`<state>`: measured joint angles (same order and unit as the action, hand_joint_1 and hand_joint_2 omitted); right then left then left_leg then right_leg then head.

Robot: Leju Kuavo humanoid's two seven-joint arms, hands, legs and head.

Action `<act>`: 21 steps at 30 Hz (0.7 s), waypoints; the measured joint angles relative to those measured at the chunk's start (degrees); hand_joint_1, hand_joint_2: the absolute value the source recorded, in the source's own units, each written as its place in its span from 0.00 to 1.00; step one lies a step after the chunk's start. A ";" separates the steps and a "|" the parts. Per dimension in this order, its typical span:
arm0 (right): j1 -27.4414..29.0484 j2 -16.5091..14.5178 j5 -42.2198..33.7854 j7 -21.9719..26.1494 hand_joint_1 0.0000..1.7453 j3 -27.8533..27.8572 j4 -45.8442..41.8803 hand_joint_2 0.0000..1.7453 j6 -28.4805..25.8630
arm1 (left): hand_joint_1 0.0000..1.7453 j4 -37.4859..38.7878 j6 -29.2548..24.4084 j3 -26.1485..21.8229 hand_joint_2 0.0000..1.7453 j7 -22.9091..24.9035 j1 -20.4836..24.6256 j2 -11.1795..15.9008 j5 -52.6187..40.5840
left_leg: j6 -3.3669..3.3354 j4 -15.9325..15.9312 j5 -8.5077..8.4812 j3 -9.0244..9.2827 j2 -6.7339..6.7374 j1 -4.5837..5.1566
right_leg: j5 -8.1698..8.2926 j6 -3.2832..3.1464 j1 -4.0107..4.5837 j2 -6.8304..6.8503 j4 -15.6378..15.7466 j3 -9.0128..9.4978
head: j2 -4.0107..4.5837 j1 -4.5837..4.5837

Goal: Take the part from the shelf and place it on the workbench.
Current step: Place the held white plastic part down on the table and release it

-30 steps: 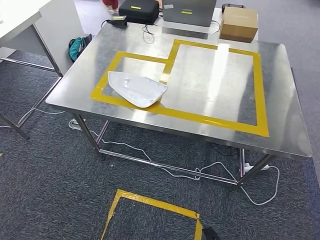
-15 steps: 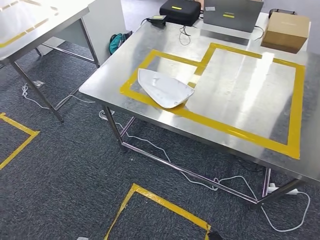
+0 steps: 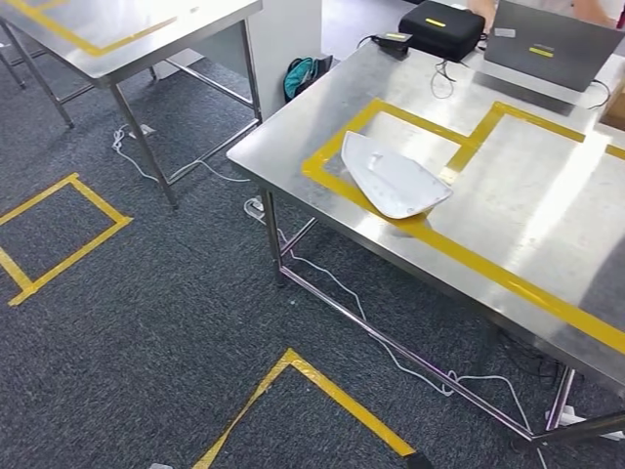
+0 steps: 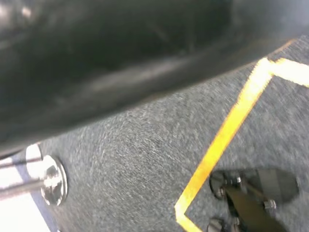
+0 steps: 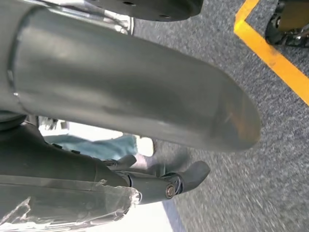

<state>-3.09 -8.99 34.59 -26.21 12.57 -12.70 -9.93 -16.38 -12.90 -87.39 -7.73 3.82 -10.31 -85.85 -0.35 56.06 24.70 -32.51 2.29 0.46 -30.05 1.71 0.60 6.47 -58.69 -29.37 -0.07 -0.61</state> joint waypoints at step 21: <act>0.41 -0.35 0.61 0.59 0.00 0.03 0.19 0.00 -1.24 | 0.00 0.36 0.52 0.90 0.00 -0.55 -0.17 1.23 0.03 | 2.70 16.88 6.60 -9.22 -3.05 -0.80 | 1.95 -1.85 -0.93 -4.23 0.21 -1.41 | 0.00 -0.02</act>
<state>-2.68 -9.34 35.20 -25.62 12.60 -12.51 -11.17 -16.03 -12.38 -86.49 -8.28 3.65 -9.08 -85.82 2.34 72.94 31.30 -41.73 -0.77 -0.34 -28.09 -0.14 -0.33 2.24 -58.49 -30.79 -0.07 -0.63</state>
